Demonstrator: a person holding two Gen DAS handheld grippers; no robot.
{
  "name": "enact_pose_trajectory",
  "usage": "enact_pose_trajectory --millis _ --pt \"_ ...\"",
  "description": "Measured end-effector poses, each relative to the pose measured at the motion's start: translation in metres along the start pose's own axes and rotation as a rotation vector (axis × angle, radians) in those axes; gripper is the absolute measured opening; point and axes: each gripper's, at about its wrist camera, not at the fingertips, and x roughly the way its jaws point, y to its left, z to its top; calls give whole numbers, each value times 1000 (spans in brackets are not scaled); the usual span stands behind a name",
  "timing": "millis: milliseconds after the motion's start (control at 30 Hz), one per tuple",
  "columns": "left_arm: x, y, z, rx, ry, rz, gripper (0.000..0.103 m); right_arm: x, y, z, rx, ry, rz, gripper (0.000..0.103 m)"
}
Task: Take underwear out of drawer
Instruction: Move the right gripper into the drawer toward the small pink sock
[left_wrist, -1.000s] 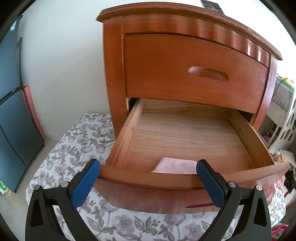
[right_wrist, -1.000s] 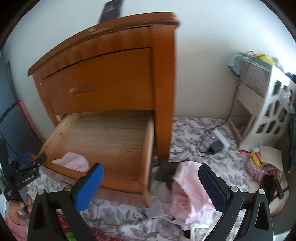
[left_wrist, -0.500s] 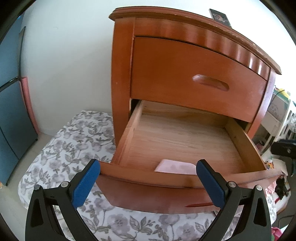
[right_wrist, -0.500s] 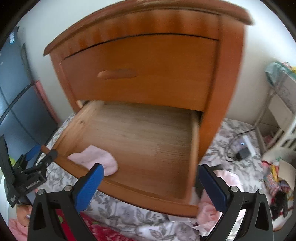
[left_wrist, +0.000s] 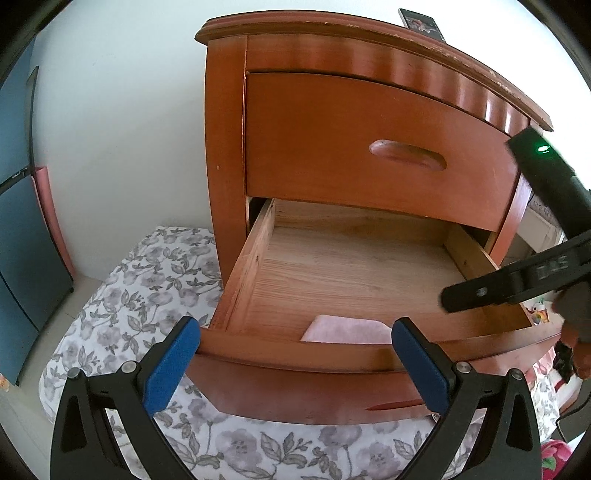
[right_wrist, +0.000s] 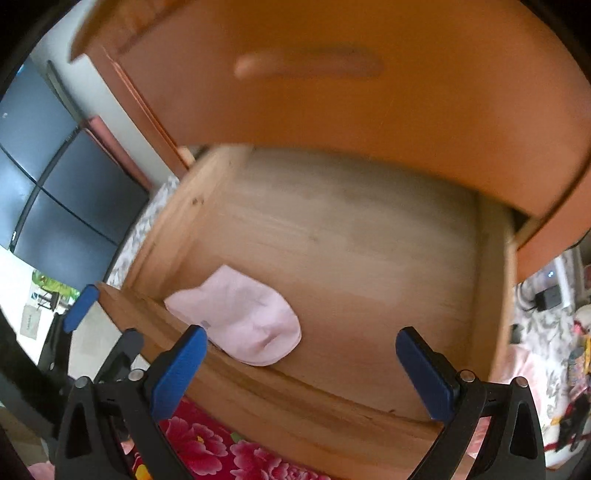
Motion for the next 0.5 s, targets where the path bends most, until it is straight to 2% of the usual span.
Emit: enact_pose_trajectory --millis 233,500 --pt "3 -4 0 27 6 30 103 45 -4 14 54 173 56 97" --pt "3 -5 0 32 5 35 103 71 -7 16 111 276 104 82"
